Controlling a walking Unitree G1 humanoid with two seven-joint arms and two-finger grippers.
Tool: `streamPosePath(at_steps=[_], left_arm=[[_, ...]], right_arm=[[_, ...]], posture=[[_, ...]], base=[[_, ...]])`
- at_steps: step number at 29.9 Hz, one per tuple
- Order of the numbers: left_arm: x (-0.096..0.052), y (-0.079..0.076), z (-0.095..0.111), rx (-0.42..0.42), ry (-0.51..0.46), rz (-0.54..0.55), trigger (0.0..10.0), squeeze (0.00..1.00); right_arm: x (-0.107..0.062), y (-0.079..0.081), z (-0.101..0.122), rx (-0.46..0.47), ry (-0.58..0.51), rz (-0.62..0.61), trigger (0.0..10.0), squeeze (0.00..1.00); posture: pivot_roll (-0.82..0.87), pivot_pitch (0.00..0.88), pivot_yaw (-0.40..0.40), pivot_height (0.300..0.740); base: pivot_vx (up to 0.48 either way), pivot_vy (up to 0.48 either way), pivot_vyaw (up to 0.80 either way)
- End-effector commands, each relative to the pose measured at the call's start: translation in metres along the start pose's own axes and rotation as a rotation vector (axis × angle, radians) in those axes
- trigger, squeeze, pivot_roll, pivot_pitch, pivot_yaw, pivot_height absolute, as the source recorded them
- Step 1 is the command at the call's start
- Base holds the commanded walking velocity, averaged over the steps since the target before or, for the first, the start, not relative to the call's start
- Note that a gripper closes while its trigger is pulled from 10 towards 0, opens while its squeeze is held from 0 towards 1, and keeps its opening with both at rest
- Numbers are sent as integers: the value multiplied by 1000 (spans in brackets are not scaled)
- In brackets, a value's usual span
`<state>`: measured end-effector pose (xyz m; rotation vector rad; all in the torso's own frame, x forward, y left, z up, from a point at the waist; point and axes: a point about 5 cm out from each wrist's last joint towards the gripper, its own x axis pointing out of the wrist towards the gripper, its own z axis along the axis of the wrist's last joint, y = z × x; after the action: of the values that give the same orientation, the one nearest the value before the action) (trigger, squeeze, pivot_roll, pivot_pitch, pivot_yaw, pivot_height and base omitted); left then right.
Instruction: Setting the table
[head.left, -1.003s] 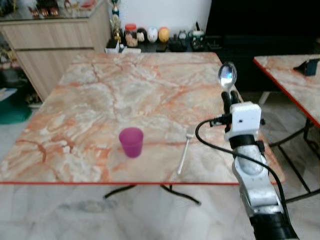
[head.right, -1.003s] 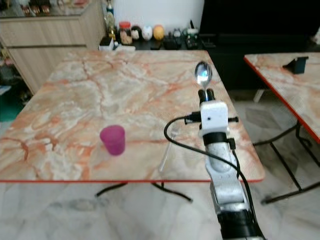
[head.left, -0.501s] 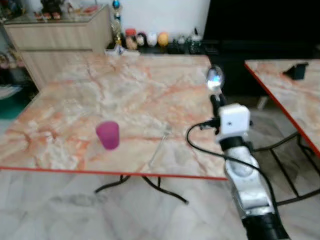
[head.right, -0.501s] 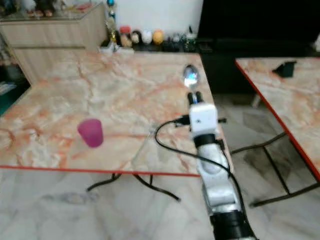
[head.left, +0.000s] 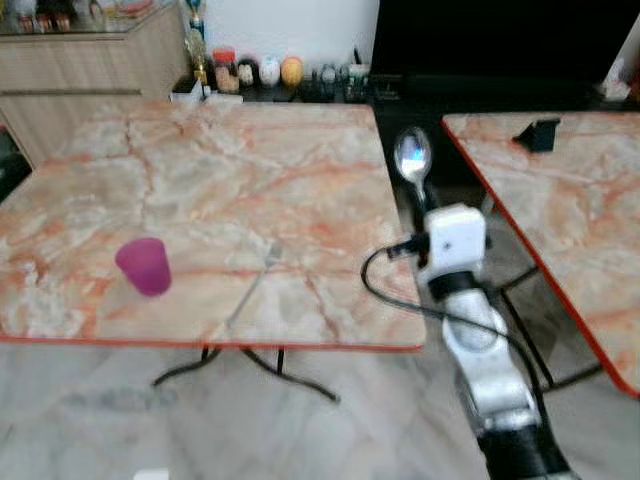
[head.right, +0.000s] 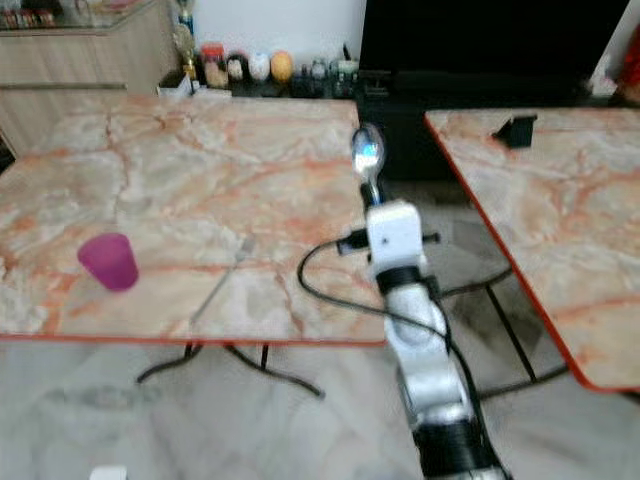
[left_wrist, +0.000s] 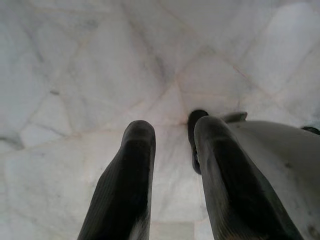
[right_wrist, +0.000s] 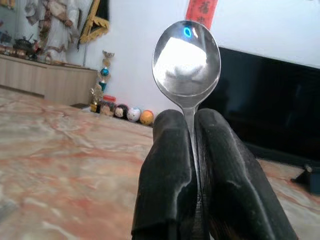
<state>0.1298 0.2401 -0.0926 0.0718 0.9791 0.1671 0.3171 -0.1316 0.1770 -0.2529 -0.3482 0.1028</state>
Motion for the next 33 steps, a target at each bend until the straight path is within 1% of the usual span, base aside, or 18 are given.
streamPosePath(at_steps=[1, 33], left_arm=[[-1, -2, -5, 9, 22, -4, 10000, 0], [-2, 0, -7, 41, 27, -6, 10000, 0]], right_arm=[[1, -6, 1, 1, 1, -20, 10000, 0], [-1, -1, 0, 11, 2, -16, 10000, 0]], posture=[[-80, 0, 12, 732], [-88, 0, 28, 732]], base=[[0, -274, 0], [0, -276, 0]])
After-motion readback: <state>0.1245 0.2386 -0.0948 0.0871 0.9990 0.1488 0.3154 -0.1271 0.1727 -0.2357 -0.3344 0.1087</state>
